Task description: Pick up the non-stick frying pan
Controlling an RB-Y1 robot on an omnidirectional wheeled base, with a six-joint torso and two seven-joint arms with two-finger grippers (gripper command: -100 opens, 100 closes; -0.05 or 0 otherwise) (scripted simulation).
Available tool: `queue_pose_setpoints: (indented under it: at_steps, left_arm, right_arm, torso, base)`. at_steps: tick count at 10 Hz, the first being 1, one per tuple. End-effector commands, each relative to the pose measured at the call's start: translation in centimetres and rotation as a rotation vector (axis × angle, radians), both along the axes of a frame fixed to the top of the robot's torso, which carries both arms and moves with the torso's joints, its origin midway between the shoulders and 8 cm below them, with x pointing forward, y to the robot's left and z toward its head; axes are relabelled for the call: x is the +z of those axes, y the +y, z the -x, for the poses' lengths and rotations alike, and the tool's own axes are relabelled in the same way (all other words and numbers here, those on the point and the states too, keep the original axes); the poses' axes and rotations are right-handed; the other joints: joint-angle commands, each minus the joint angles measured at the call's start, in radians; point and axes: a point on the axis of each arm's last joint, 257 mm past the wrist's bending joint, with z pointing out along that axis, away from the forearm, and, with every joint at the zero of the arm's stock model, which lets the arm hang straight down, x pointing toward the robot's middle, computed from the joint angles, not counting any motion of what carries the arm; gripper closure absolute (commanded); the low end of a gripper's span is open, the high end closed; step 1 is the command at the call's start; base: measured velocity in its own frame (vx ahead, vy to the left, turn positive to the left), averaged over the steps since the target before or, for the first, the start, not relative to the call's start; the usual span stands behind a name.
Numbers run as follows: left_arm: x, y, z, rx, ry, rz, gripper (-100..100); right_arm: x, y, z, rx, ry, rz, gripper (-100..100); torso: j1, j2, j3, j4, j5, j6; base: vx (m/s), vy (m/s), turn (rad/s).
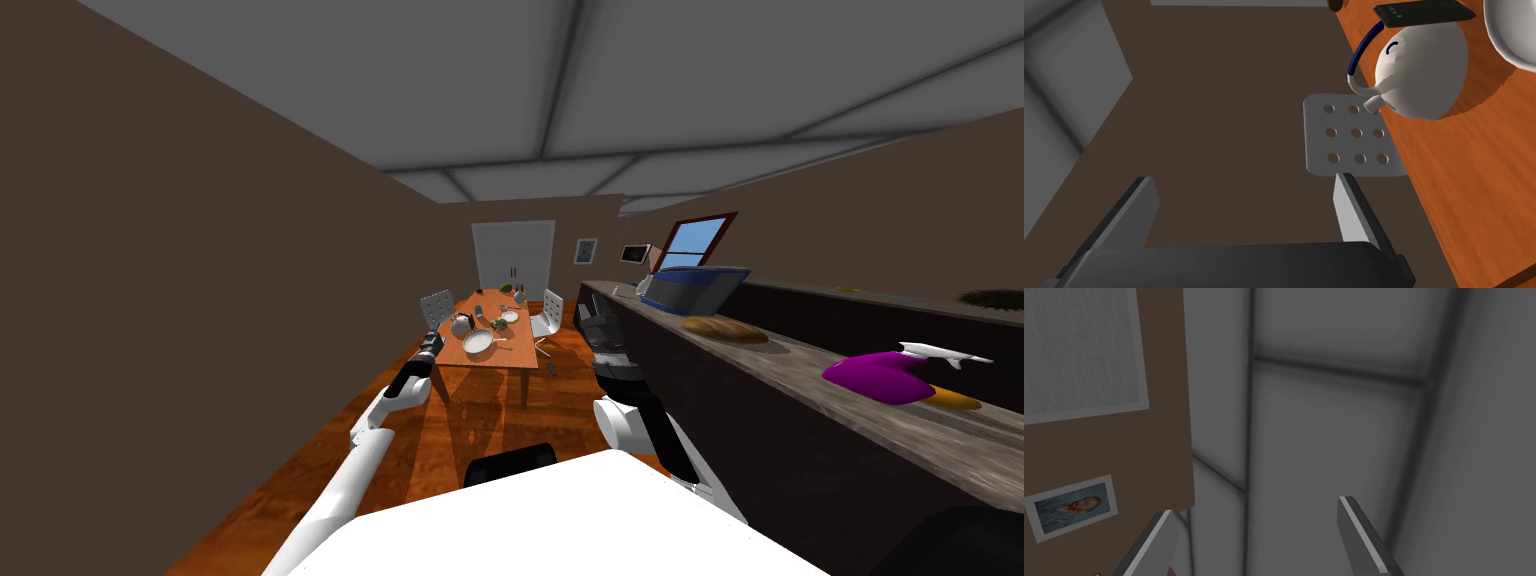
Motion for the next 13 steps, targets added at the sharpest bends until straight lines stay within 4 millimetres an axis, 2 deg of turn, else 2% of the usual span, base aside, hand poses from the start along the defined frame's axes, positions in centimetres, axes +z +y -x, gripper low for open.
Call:
queue_pose_setpoints:
  at_steps: [1,2,3,4,5,6,7,9,12,13]
  left_arm:
    - [-0.9,0.2,-0.2,0.004,0.019,0.002,-100]
    - [-1.5,0.7,-1.1,0.012,0.052,0.012,-100]
    - [-2.8,1.1,-0.9,0.019,0.076,0.014,-100]
    - [-2.9,1.5,-1.8,0.025,0.099,0.023,-100]
    - [-4.6,2.0,-1.5,0.035,0.133,0.026,-100]
    - [-4.8,2.0,-1.5,0.036,0.136,0.026,-100]
    - [-4.7,2.4,-2.3,0.043,0.156,0.035,-100]
    - [-6.7,3.0,-1.8,0.055,0.194,0.038,-100]
    - [-8.3,4.4,-2.8,0.082,0.268,0.06,-100]
    - [-9.6,4.7,-2.3,0.091,0.294,0.062,-100]
  right_arm:
    - [0.0,0.0,0.0,0.0,0.0,0.0,0]
    - [0.0,0.0,0.0,0.0,0.0,0.0,0]
    - [0.0,0.0,0.0,0.0,0.0,0.0,0]
    - [0.0,0.0,0.0,0.0,0.0,0.0,0]
    - [0.0,0.0,0.0,0.0,0.0,0.0,0]
    - [0.0,0.0,0.0,0.0,0.0,0.0,0]
    - [0.0,0.0,0.0,0.0,0.0,0.0,0]
    - [0.0,0.0,0.0,0.0,0.0,0.0,0]
    - [0.0,0.0,0.0,0.0,0.0,0.0,0]
    - [0.0,0.0,0.0,0.0,0.0,0.0,0]
  torso:
    - [0.0,0.0,0.0,0.0,0.0,0.0]
    - [0.001,0.0,0.0,0.0,0.0,0.0]
    - [0.001,0.0,0.0,0.0,0.0,0.0]
    - [0.0,0.0,0.0,0.0,0.0,0.0]
    - [-0.001,-0.001,0.0,0.0,0.0,0.0]
    - [-0.003,-0.001,0.0,0.0,0.0,0.0]
    - [-0.002,0.0,0.0,0.0,0.0,0.0]
    - [-0.002,0.0,0.0,0.0,0.0,0.0]
    - [-0.001,0.0,0.0,0.0,0.0,0.0]
    - [-0.002,-0.001,-0.001,0.0,0.0,0.0]
  base:
    - [0.003,-0.004,-0.011]
    - [-0.003,-0.009,0.011]
    - [0.003,-0.033,0.006]
    - [0.013,-0.056,0.046]
    - [0.009,-0.074,0.03]
    - [0.007,-0.056,0.016]
    - [0.003,-0.062,0.008]
    - [0.007,-0.065,0.055]
    - [0.01,-0.059,-0.017]
    - [0.017,-0.066,0.014]
